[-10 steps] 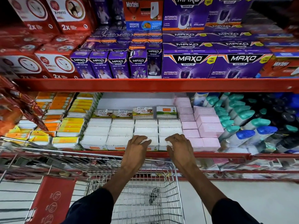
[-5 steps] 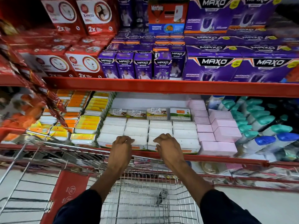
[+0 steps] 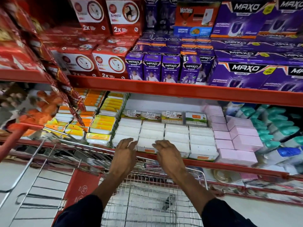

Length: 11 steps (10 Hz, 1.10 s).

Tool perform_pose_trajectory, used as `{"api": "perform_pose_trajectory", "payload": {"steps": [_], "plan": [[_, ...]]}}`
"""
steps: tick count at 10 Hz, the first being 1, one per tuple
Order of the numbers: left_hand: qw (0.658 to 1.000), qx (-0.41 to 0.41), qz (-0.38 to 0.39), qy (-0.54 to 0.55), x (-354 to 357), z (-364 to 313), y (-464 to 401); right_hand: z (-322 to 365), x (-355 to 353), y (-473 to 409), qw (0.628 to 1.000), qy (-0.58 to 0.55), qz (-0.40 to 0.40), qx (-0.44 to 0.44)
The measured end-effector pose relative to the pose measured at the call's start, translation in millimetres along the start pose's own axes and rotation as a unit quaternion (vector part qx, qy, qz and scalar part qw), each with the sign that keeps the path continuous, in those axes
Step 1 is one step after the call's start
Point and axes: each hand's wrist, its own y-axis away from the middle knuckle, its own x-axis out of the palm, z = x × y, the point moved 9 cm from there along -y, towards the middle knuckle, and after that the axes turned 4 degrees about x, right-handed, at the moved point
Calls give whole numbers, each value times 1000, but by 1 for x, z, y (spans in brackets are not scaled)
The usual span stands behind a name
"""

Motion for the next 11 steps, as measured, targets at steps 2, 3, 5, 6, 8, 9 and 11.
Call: {"api": "perform_pose_trajectory", "payload": {"steps": [2,3,5,6,8,9,11], "plan": [[1000,9,21,-21,-2,13,5,17,20,-2,999,30,19,6],[999,18,30,-24,0,14,6,22,19,2,999,41,18,-1],[996,45,52,-58,7,15,13,5,8,30,999,31,-19,21],[994,59,64,-63,16,17,19,-27,4,48,995,55,-34,82],[992,52,92,-67,21,17,25,-62,12,58,988,69,1,141],[991,42,104,-68,19,15,26,-61,11,59,988,70,21,133],[994,82,19,-70,-36,-27,16,-34,-45,53,992,53,-39,106]]}}
